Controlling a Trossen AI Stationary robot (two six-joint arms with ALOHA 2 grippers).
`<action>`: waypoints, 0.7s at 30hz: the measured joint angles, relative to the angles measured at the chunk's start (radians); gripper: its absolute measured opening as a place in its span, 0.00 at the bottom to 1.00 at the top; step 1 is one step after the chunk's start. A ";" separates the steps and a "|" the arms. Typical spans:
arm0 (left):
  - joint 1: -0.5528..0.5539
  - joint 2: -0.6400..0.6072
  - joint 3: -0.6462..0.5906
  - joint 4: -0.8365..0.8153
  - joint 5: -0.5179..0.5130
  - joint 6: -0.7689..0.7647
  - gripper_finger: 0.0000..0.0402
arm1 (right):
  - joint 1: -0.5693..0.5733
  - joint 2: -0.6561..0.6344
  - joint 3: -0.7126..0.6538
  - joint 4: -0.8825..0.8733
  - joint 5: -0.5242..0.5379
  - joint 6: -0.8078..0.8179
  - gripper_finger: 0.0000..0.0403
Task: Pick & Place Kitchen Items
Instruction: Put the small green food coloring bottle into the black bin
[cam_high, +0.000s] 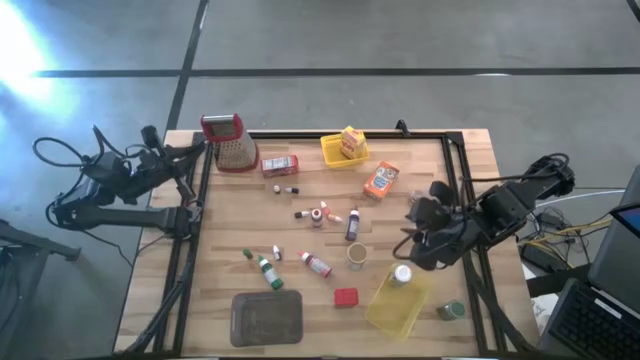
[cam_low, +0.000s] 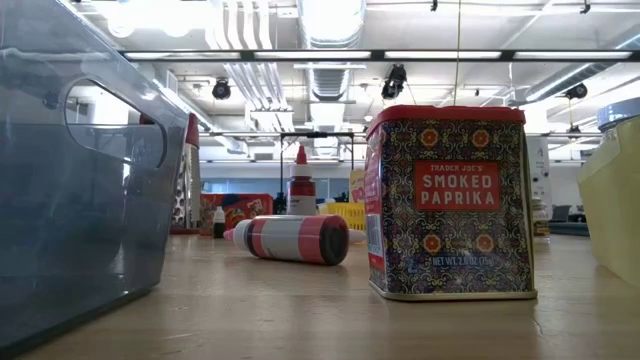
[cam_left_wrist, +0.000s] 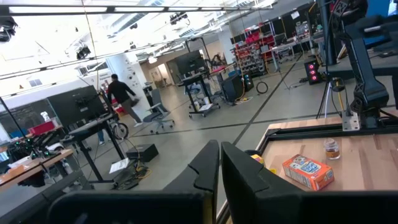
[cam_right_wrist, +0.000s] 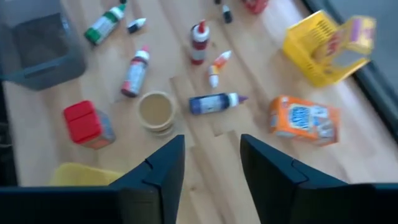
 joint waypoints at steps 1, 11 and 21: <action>0.000 0.000 0.000 0.000 0.000 0.000 0.06 | 0.000 0.000 0.000 -0.008 0.011 0.000 0.35; 0.000 0.000 0.000 0.000 0.000 0.000 0.06 | 0.000 -0.002 -0.021 -0.028 0.032 -0.001 0.23; 0.001 0.000 0.000 0.000 0.000 0.000 0.06 | 0.000 -0.002 -0.024 -0.119 0.032 0.056 0.13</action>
